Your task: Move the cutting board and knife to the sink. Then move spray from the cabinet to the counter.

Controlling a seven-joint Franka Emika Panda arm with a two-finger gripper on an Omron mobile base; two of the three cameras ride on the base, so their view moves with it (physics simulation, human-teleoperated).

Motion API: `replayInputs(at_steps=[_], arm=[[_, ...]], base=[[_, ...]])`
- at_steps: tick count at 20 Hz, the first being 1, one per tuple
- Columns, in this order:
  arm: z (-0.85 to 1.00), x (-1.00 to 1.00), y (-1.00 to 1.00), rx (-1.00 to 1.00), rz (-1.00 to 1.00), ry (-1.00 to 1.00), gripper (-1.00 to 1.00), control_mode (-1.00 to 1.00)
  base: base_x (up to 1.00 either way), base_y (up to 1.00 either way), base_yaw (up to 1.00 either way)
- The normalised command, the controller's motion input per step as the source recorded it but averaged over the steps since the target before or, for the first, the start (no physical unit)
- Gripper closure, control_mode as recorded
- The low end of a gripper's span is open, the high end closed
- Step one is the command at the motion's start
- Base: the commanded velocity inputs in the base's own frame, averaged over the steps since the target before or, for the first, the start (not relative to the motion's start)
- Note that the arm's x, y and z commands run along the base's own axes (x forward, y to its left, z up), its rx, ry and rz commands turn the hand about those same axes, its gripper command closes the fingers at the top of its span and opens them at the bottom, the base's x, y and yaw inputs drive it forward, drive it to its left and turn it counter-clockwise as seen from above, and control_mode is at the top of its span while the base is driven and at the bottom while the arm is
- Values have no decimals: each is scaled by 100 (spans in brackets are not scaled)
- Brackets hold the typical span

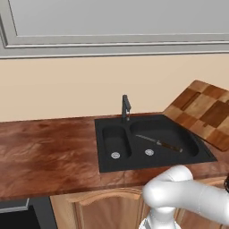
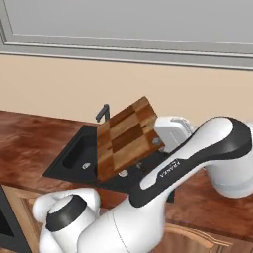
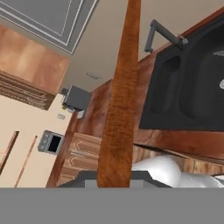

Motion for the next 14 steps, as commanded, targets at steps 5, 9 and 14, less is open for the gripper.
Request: replayInputs(at_steps=[5,9,14], arm=[[-26,46,-29,8,8,0,100,-100],[-2,25,1,-1,0,3,100,-100],[-5,10,6,-12,-5,1,100,-100]], base=[[0,0,0],[0,0,0],[0,0,0]])
